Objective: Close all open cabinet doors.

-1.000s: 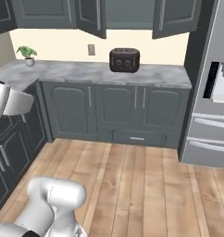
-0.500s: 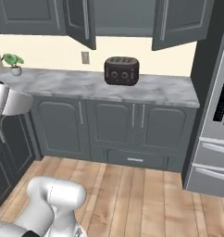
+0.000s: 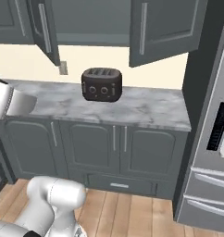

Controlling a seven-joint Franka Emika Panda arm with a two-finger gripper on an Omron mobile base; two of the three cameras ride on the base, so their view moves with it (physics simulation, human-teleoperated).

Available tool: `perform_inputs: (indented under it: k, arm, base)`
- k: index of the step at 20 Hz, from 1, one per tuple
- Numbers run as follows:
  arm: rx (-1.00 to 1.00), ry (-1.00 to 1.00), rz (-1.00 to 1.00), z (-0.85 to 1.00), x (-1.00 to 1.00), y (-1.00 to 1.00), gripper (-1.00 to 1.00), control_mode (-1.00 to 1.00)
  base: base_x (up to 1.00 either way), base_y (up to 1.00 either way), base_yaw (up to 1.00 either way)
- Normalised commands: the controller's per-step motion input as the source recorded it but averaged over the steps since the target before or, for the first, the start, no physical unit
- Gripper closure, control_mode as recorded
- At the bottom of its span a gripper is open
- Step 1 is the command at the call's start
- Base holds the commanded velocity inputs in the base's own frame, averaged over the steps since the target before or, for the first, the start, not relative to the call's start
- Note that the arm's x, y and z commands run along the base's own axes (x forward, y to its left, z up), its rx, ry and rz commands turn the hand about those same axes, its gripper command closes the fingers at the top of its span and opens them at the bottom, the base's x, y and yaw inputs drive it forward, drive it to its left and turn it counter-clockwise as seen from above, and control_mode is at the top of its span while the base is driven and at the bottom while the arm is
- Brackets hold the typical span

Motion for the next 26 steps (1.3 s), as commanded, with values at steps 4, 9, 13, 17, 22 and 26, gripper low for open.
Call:
perform_inputs:
  k: [4,9,13,17,22,26]
  arm:
    - [0.0,0.0,0.0,0.0,0.0,0.0,-1.0,1.0]
    - [0.0,0.0,0.0,0.0,0.0,0.0,-1.0,1.0]
    - [0.0,0.0,0.0,0.0,0.0,0.0,-1.0,1.0]
    - [0.0,0.0,0.0,0.0,0.0,0.0,-1.0,1.0]
    - [0.0,0.0,0.0,0.0,0.0,0.0,-1.0,1.0]
    - [0.0,0.0,0.0,0.0,0.0,0.0,-1.0,1.0]
  base:
    - [1.0,0.03,0.0]
    - [1.0,0.01,0.0]
    - [0.56,0.0,0.0]
    - [0.0,0.0,0.0]
    - [0.0,0.0,0.0]
    - [0.0,0.0,0.0]
